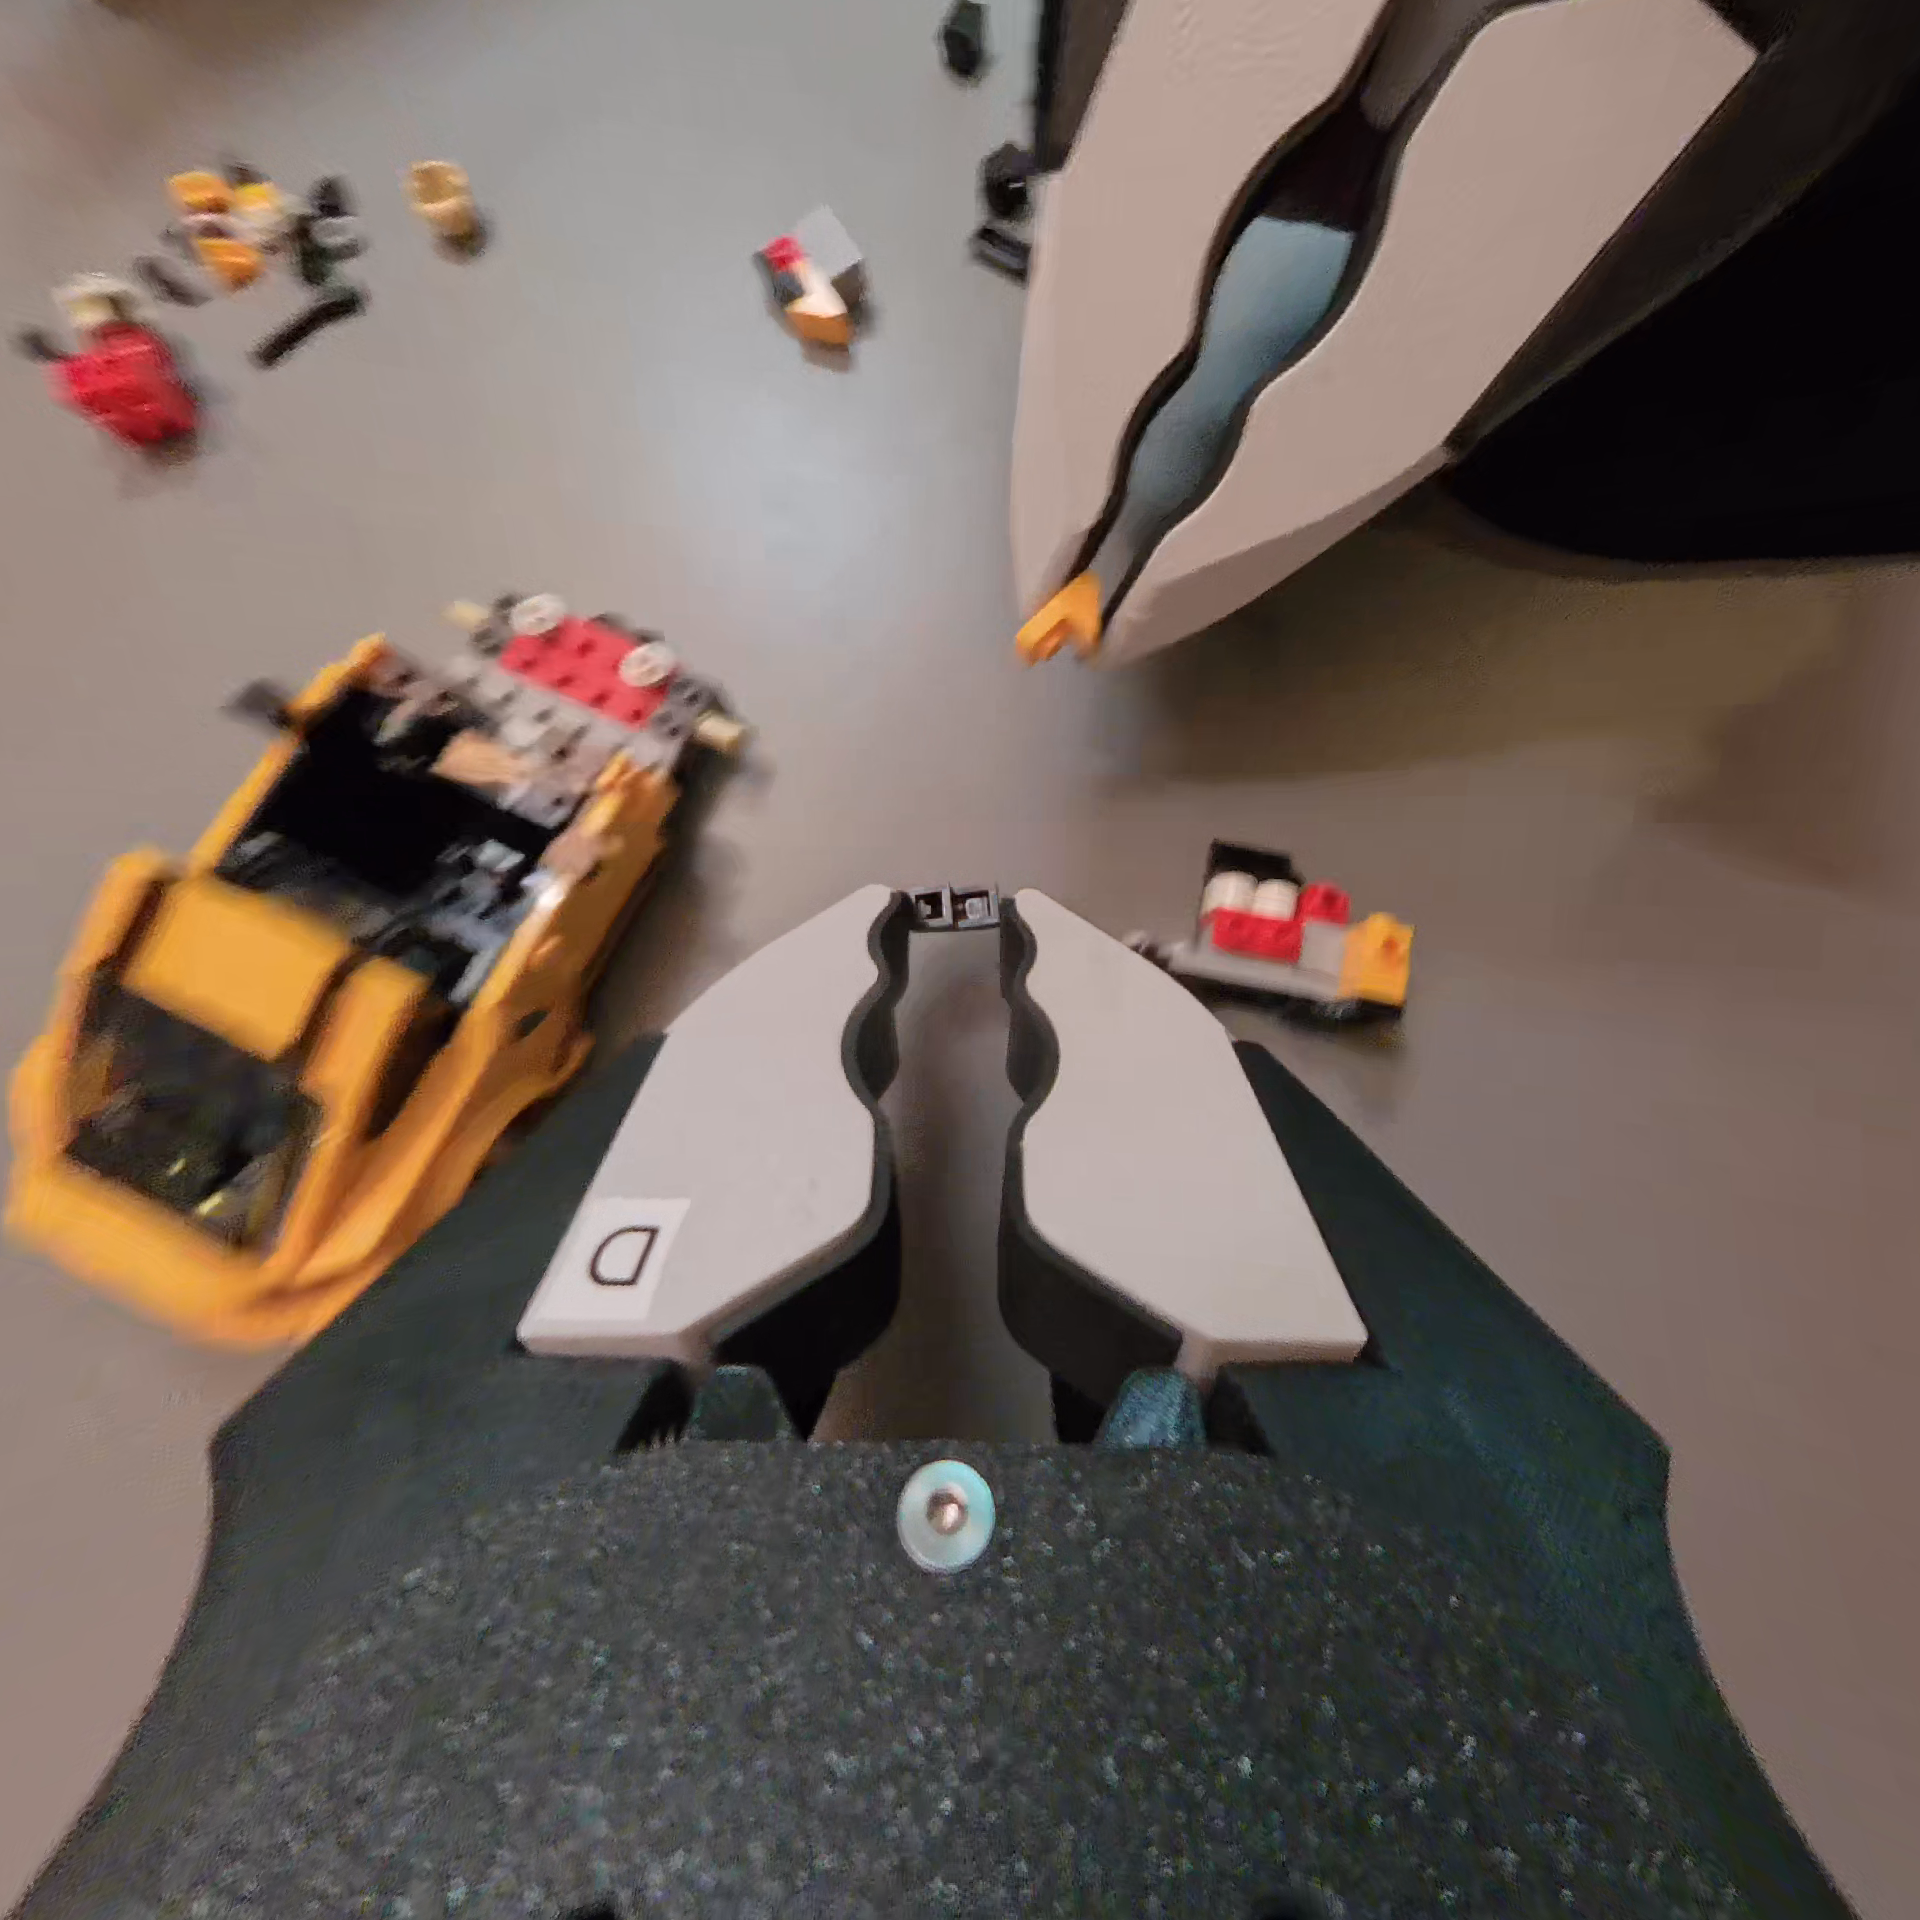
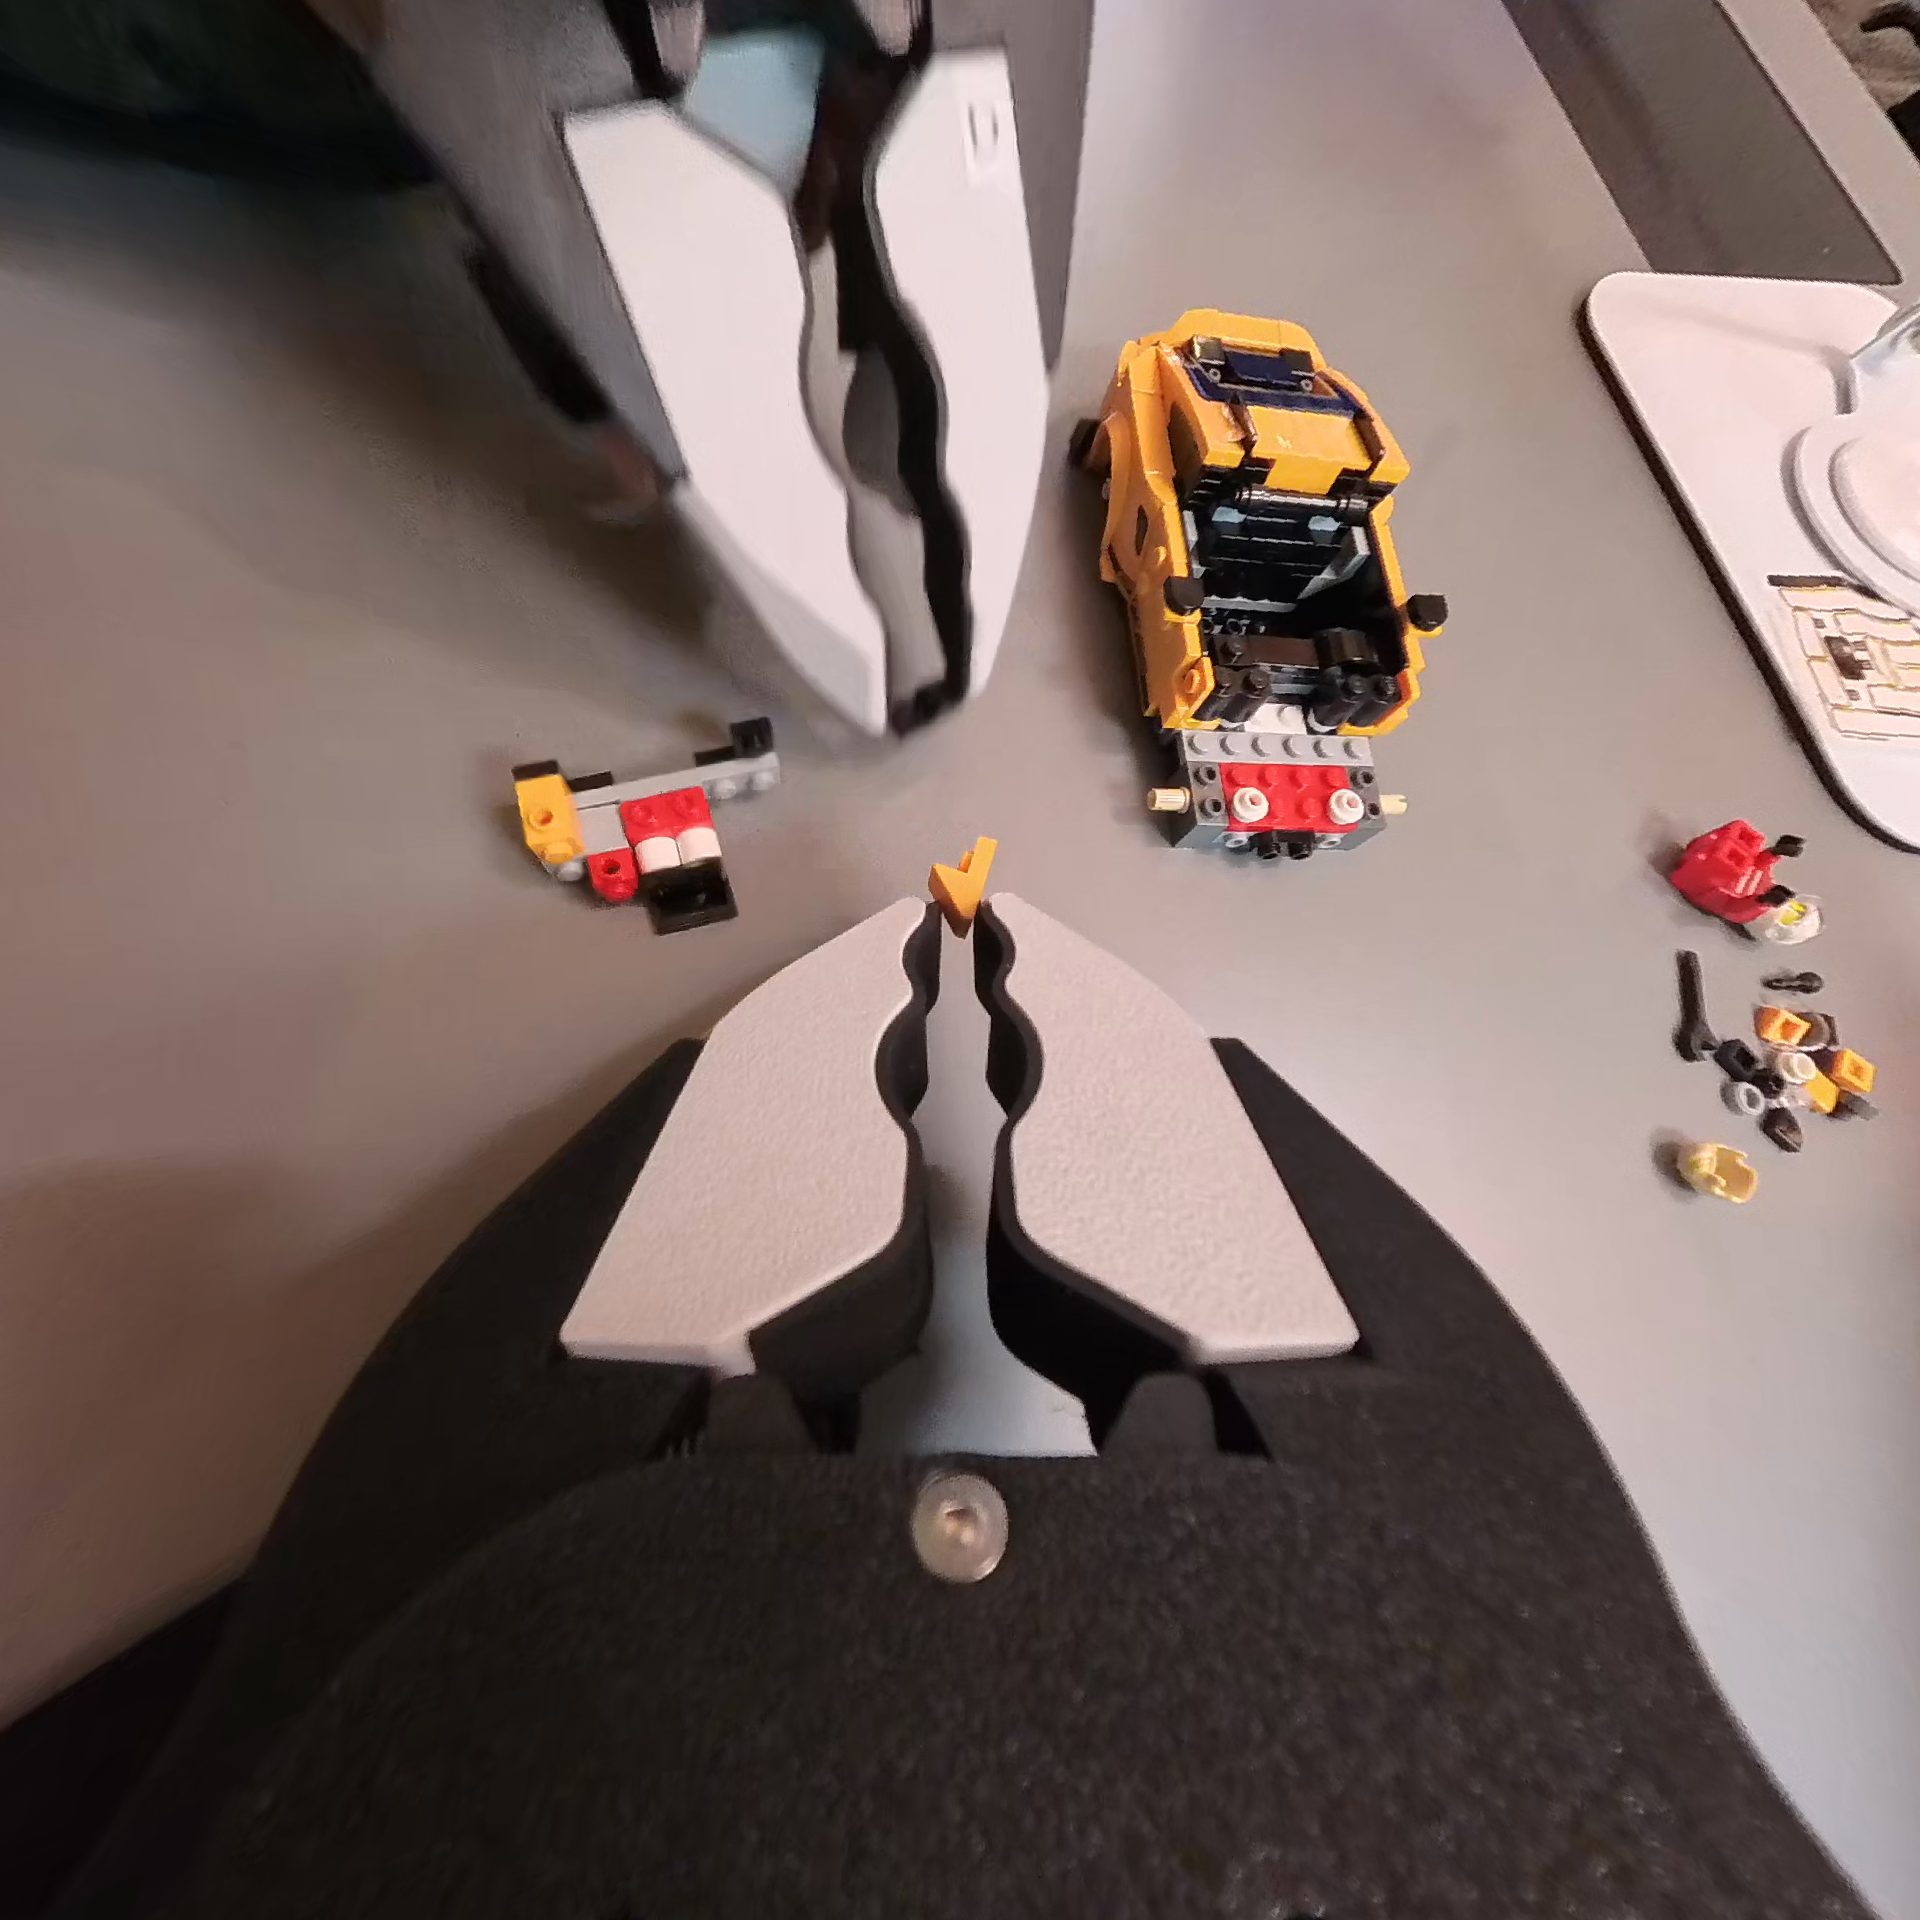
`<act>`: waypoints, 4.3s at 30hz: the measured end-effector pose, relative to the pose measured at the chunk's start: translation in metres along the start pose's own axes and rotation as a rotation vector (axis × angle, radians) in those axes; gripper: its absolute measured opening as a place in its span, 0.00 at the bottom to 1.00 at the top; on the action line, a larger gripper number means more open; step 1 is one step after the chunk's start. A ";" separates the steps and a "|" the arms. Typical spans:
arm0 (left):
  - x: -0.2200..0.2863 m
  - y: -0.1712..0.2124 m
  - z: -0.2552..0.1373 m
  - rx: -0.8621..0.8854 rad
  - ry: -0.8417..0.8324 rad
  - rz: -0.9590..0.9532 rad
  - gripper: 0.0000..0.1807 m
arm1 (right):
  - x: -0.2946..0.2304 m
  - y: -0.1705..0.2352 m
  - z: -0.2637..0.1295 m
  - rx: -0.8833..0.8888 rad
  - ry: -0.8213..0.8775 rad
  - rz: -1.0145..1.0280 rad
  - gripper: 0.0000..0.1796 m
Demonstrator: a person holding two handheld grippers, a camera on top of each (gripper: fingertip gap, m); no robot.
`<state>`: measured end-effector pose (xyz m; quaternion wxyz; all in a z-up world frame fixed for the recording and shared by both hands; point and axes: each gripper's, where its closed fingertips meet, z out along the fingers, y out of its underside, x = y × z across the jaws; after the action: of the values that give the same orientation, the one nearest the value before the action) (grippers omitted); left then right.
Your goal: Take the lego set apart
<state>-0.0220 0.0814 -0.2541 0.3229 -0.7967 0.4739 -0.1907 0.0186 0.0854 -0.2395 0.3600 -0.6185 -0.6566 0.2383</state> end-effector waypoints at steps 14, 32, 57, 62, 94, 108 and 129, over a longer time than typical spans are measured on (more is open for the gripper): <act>-0.092 0.071 -0.085 -0.075 -0.344 -0.139 0.18 | -0.003 -0.015 -0.005 0.100 -0.017 0.006 0.03; 0.066 -0.077 -0.081 0.552 0.035 0.434 0.11 | -0.056 -0.097 -0.060 0.554 -0.806 0.592 0.03; -0.123 0.148 -0.288 0.194 -0.914 -0.565 0.04 | 0.087 0.035 -0.070 0.037 0.287 0.353 0.12; -0.130 0.195 -0.281 0.091 -0.917 -0.731 0.06 | 0.080 0.060 -0.047 -0.107 0.236 0.358 0.17; 0.014 -0.118 -0.081 0.699 0.316 -0.538 0.08 | 0.032 -0.107 -0.074 0.540 0.582 -0.153 0.10; 0.007 -0.108 -0.078 0.725 0.347 -0.562 0.04 | 0.029 -0.102 -0.058 0.471 0.618 -0.161 0.10; 0.040 -0.030 -0.044 0.135 0.207 0.079 0.04 | -0.034 -0.052 -0.009 0.243 -0.184 -0.025 0.07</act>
<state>-0.0102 0.0419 -0.2017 0.3322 -0.7300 0.5218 -0.2905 -0.0087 0.0440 -0.2005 0.3732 -0.5379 -0.6607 0.3672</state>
